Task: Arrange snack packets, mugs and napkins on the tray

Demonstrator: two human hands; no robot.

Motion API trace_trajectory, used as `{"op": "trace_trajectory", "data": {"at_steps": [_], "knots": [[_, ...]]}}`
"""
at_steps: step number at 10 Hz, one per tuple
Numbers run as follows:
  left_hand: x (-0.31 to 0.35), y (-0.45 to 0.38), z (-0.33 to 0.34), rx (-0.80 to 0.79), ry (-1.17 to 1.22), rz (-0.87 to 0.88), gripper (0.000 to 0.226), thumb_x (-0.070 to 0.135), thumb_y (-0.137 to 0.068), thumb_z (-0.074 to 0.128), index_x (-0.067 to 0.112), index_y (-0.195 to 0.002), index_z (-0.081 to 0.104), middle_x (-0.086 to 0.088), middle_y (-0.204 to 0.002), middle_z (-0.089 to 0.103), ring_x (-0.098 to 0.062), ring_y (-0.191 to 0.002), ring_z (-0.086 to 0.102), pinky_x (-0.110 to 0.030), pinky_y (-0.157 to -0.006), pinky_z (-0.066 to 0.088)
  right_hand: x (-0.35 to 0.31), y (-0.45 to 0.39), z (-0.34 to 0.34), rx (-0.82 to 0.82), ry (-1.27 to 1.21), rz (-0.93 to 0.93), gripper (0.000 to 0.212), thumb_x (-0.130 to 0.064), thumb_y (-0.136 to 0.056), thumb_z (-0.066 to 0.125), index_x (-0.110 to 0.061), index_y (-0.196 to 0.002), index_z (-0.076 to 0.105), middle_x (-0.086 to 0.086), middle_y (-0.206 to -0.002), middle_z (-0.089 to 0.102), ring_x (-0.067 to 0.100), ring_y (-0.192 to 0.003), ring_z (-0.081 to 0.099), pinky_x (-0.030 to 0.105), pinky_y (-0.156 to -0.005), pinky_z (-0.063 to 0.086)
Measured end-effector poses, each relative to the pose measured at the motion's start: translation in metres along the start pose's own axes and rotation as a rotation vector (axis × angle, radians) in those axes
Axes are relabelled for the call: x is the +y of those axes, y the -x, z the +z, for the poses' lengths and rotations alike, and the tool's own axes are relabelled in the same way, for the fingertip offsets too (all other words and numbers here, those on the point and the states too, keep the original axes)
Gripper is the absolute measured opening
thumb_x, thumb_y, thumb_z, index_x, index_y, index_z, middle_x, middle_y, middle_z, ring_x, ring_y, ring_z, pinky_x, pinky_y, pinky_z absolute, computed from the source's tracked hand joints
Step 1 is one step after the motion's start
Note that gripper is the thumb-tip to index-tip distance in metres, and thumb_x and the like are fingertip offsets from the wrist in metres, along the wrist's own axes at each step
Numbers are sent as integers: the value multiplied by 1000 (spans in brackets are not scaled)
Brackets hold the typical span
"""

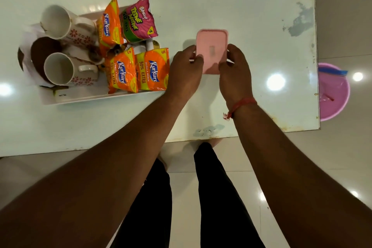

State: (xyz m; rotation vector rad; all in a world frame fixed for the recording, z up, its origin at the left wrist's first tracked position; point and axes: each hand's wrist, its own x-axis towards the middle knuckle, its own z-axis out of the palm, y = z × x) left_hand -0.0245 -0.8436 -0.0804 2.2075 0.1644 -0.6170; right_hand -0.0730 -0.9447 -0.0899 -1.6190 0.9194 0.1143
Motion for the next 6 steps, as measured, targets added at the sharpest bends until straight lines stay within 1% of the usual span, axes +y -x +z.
{"op": "trace_trajectory", "data": {"at_steps": [1,2,3,4,5,6], "knots": [[-4,-16,-7,28,39,-4,39,18,-97,47,14,-135,57,-10,-133,61,-23,-115,59,-21,-80,52,-10,-14,15,-48,61,-79,54,0,-92,43,-16,-143,47,2,-138,54,18,-122,56,32,-104,48],[-6,-24,-9,45,6,-18,39,17,-96,47,12,-132,59,-11,-130,63,-25,-114,59,-22,-80,50,-11,-18,20,-74,94,-108,57,3,-91,45,-15,-144,44,3,-140,53,19,-123,54,31,-105,47],[-11,-29,-11,14,-138,-40,35,19,-95,48,8,-125,63,-13,-128,64,-28,-113,60,-25,-79,50,-5,-20,24,-88,168,-121,58,4,-91,47,-14,-146,43,4,-139,53,21,-124,54,29,-105,44],[-11,-29,-12,5,-196,-34,36,21,-96,48,7,-126,60,-14,-129,62,-29,-116,59,-31,-86,52,-1,-21,25,-93,204,-112,64,3,-91,48,-17,-150,35,6,-145,48,24,-128,52,36,-109,43],[-7,-24,-24,74,-244,47,48,21,-97,51,10,-144,44,-13,-138,53,-26,-124,54,-24,-93,46,-1,-18,22,-29,231,-130,69,-2,-93,50,-18,-155,23,7,-150,40,26,-136,44,42,-114,37],[-5,-15,-37,163,-301,199,52,24,-96,52,11,-146,42,-12,-138,52,-25,-121,57,-28,-98,49,-5,-9,20,47,341,-214,66,-9,-95,52,-16,-155,23,10,-151,38,28,-138,39,40,-117,32]]}}
